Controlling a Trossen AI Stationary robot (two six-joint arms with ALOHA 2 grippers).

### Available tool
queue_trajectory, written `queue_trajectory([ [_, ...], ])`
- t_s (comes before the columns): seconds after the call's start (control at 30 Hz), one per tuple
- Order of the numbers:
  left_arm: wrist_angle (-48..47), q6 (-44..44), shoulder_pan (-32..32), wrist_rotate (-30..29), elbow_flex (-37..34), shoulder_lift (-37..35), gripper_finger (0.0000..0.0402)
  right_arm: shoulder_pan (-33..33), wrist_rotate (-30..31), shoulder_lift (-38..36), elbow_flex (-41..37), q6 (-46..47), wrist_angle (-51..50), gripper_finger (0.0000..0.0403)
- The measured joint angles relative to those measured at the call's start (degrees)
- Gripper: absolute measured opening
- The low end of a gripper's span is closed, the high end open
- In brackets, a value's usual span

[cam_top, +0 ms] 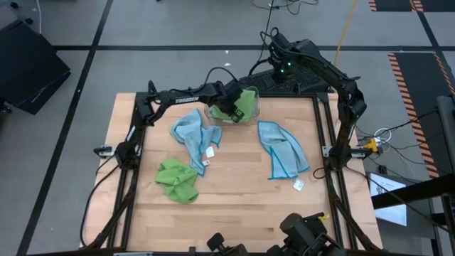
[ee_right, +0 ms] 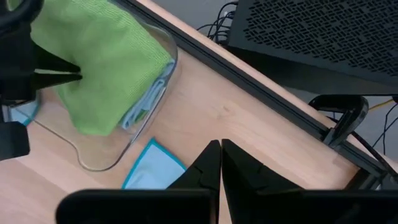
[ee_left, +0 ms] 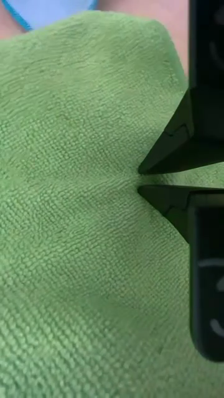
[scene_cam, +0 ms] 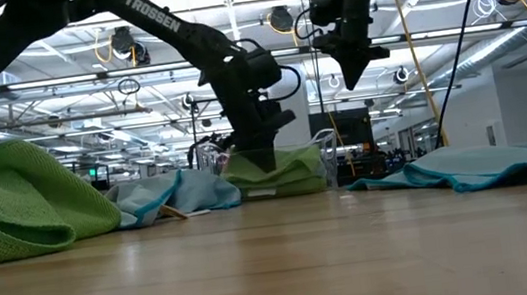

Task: Fold microfiber towels
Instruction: Put the right folded green microfiber cloth into the transparent bin

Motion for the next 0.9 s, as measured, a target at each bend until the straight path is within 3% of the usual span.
queue_trajectory([
  [0.2, -4.6, 4.2, 0.0, 0.2, 0.0, -2.7, 0.0042, -1.0, 0.0, 0.0, 0.0, -0.8, 0.1, 0.0008],
  [0.37, -7.6, 13.3, -0.1, -0.3, 0.0, -4.9, 0.0042, -1.6, 0.0, 0.0, 0.0, -1.0, 0.5, 0.0008],
  [0.57, -6.0, 24.2, 0.3, -7.8, 0.0, -3.8, 0.0029, -1.9, 0.0, 0.0, 0.0, -2.1, 0.5, 0.0008],
  [0.67, -2.6, 26.4, 0.5, -9.0, -1.6, -3.8, 0.0007, -1.9, 0.0, 0.0, 0.0, -2.1, -0.1, 0.0008],
  [0.9, -0.3, 26.4, 0.8, -9.1, -7.1, -3.8, 0.0005, -1.8, 0.0, 0.0, 0.0, -2.7, -0.6, 0.0008],
])
